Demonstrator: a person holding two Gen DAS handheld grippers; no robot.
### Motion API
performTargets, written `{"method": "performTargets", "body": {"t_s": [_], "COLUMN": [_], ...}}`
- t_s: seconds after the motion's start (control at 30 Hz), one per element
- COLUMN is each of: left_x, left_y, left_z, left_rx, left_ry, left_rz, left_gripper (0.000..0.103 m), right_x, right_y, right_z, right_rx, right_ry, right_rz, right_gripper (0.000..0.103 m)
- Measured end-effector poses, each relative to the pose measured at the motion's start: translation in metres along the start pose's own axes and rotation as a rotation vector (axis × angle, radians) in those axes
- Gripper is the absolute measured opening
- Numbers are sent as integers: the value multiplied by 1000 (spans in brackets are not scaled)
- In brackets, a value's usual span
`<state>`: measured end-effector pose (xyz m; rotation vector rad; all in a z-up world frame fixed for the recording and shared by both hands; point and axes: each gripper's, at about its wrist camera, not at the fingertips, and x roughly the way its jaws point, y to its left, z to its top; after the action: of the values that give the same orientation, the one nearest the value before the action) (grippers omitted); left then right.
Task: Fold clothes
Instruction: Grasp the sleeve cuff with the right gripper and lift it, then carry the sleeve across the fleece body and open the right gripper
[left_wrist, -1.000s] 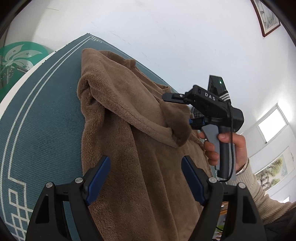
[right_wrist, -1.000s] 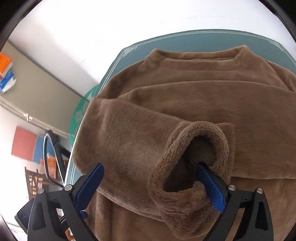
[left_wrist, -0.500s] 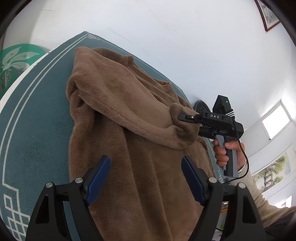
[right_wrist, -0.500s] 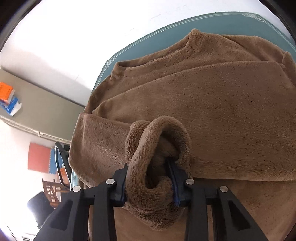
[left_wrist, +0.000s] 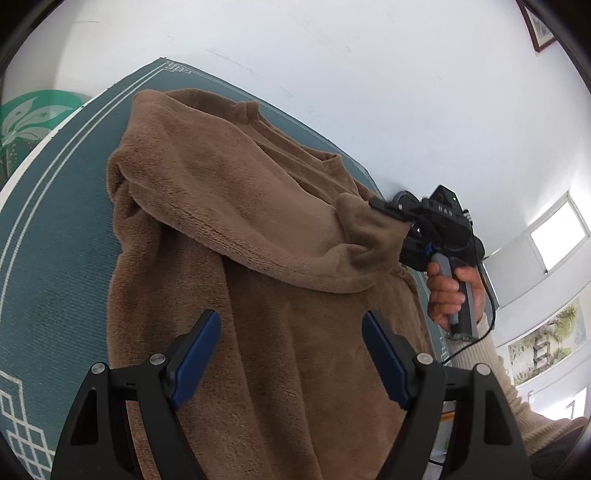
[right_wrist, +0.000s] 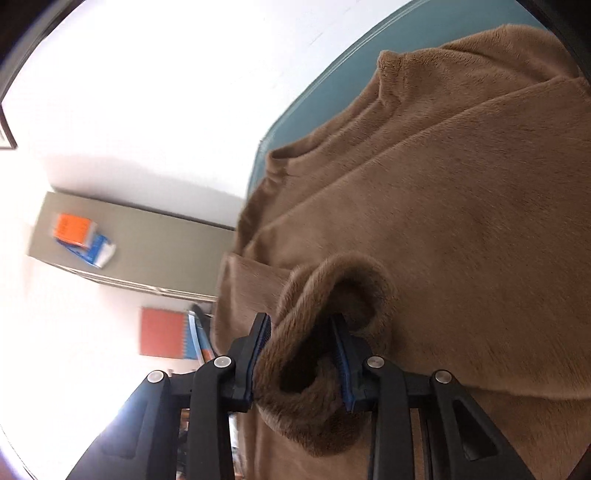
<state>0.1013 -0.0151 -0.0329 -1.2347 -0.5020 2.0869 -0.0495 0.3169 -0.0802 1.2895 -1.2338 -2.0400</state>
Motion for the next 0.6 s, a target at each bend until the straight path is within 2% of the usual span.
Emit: {"method": "performTargets", "body": {"t_s": [0.17,0.27,0.33,0.37,0.4,0.47,0.53,0.6], "left_x": [4,5,3,3,2,2,-1,-5], "left_y": [1,3,4,5,6,6,5,2], "left_z": [1,2,3,4,5,11,18,29], "left_rx": [-2,-14,-18,-19,-22,-25,-22,1], "left_ry": [15,15,14,13,13,11,-4,-31], "left_rz": [6,8,11,13,12,13,25,72], "left_gripper": [82,82,82,82,82,82,82,82], "right_x": [-2,-7,-11,-14,-17,-25,-34,-47], "right_y": [-13,-15,-9,-5,2,16,35,54], "right_z": [6,7,5,4,3,3,5,11], "right_rx": [78,77,32,5,-26,-83,-138,-186], "right_ry": [-21,-57,-66,-72,-82,-103,-135,-185], "right_rz": [51,8,-21,-35,-51,-62,-57,-53], "right_gripper": [38,38,33,21,16,10,10,8]}}
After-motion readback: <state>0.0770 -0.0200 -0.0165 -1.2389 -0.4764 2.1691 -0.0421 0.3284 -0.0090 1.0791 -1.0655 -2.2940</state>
